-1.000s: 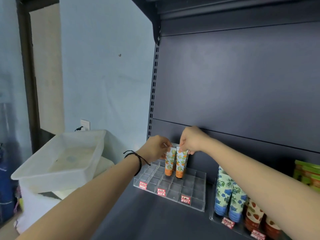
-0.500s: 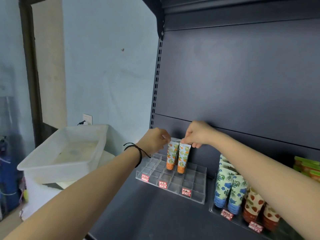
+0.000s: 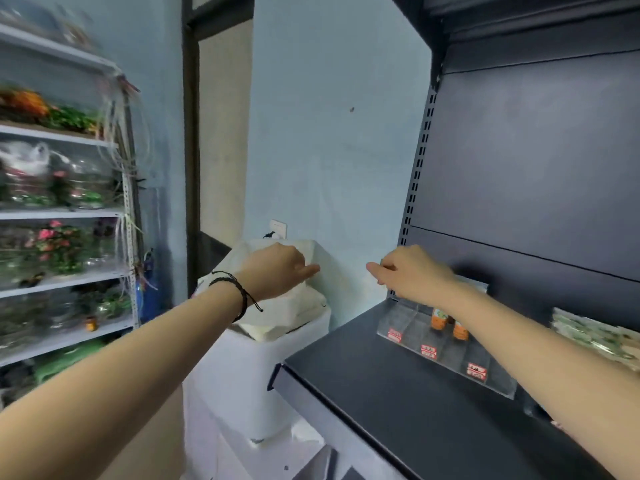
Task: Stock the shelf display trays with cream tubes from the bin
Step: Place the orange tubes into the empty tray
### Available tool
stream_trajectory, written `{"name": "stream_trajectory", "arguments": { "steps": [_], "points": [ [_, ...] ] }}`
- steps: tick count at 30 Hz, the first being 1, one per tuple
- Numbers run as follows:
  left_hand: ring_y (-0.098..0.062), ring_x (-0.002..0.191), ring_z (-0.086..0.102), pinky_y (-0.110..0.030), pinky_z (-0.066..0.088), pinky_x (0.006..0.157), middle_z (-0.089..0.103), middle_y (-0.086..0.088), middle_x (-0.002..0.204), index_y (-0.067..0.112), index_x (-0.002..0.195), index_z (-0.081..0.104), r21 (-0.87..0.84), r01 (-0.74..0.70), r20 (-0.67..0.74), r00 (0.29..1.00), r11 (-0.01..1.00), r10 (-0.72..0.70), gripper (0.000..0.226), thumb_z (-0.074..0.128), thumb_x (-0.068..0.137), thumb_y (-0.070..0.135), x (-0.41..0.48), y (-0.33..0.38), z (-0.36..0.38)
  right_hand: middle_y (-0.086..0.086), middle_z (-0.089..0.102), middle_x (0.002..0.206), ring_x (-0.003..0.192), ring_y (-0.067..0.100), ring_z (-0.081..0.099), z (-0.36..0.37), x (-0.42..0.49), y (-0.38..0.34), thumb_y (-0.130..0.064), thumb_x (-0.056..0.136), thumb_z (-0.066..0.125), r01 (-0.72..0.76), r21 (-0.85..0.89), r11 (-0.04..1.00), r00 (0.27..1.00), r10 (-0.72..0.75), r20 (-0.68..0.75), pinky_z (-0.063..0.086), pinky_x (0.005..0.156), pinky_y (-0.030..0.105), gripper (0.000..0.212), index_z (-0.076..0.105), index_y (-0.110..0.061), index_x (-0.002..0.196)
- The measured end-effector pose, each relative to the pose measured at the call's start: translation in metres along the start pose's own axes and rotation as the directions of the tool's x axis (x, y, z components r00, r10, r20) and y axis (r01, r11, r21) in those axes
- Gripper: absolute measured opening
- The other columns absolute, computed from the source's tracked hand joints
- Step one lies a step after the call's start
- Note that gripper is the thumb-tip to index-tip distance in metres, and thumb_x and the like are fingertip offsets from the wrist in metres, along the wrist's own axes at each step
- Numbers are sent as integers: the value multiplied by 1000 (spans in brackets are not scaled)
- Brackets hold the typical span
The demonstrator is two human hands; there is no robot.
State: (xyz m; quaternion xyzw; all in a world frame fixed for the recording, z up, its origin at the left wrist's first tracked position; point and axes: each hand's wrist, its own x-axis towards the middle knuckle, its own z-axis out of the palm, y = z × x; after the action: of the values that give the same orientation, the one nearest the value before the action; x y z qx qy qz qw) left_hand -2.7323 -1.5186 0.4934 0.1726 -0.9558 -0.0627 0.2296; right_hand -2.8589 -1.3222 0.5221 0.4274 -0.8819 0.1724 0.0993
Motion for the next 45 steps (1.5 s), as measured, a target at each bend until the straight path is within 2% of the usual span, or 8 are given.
{"name": "stream_trajectory", "arguments": {
  "steps": [4, 11, 15, 22, 29, 37, 40, 45],
  "points": [
    [-24, 71, 62, -25, 37, 52, 67, -6, 80, 7, 82, 66, 212, 76, 39, 995, 974, -87, 58, 33, 95, 53, -62, -60, -16, 11, 71, 84, 77, 28, 68, 42, -4, -78, -48, 95, 45, 142, 143, 980, 972, -165, 168, 54, 77, 40, 50, 68, -6, 83],
    [-21, 69, 51, -29, 37, 59, 44, 4, 65, 19, 60, 44, 292, 269, 272, 897, 918, -349, 52, 29, 95, 54, -207, -149, 9, 2, 71, 78, 71, 21, 68, 165, -47, -201, -53, 94, 44, 304, 231, 924, 829, -376, 414, 56, 75, 38, 53, 69, -9, 79],
    [-22, 85, 53, -29, 36, 68, 52, 2, 80, 20, 84, 65, 302, 374, 450, 755, 877, -477, 53, 29, 94, 58, -296, -189, 53, 15, 68, 88, 72, 28, 61, 256, -87, -231, -55, 94, 42, 333, 234, 913, 725, -407, 556, 49, 70, 35, 61, 62, 1, 85],
    [-23, 105, 57, -29, 39, 74, 59, -1, 114, 24, 105, 63, 255, 560, 684, 472, 788, -556, 50, 30, 92, 60, -457, -223, 205, 1, 37, 57, 55, 19, 40, 439, -197, -206, -63, 91, 41, 262, 223, 939, 521, -332, 786, 27, 55, 31, 55, 39, -17, 62],
    [-25, 86, 62, -33, 50, 80, 66, -8, 96, 13, 93, 62, 89, 932, 789, 150, 352, -596, 46, 37, 93, 51, -573, -200, 365, 2, 42, 55, 53, 20, 45, 592, -314, -134, -61, 90, 47, -87, 148, 985, 378, -105, 920, 32, 56, 31, 53, 42, -16, 63],
    [-29, 91, 64, -31, 48, 77, 68, -14, 90, 7, 86, 64, -10, 993, 799, 77, 115, -596, 34, 44, 96, 33, -605, -192, 504, 15, 46, 73, 59, 23, 43, 726, -396, -75, -51, 88, 57, -507, 78, 859, 300, 90, 950, 29, 56, 31, 55, 60, 3, 91],
    [-17, 74, 59, -28, 45, 68, 60, 0, 76, 17, 83, 56, -42, 998, 803, 10, -40, -596, 25, 49, 93, 39, -612, -185, 538, 14, 46, 71, 60, 24, 47, 764, -412, -71, -51, 88, 59, -552, 84, 829, 296, 101, 950, 30, 59, 33, 44, 56, -8, 77],
    [-20, 81, 66, -39, 57, 80, 69, 0, 87, 22, 104, 62, -45, 963, 763, -138, -265, -632, 24, 51, 90, 38, -620, -174, 592, 4, 57, 64, 65, 24, 59, 806, -424, -75, -49, 88, 59, -601, 50, 798, 305, 171, 937, 41, 61, 31, 41, 52, -15, 68]
  ]
}}
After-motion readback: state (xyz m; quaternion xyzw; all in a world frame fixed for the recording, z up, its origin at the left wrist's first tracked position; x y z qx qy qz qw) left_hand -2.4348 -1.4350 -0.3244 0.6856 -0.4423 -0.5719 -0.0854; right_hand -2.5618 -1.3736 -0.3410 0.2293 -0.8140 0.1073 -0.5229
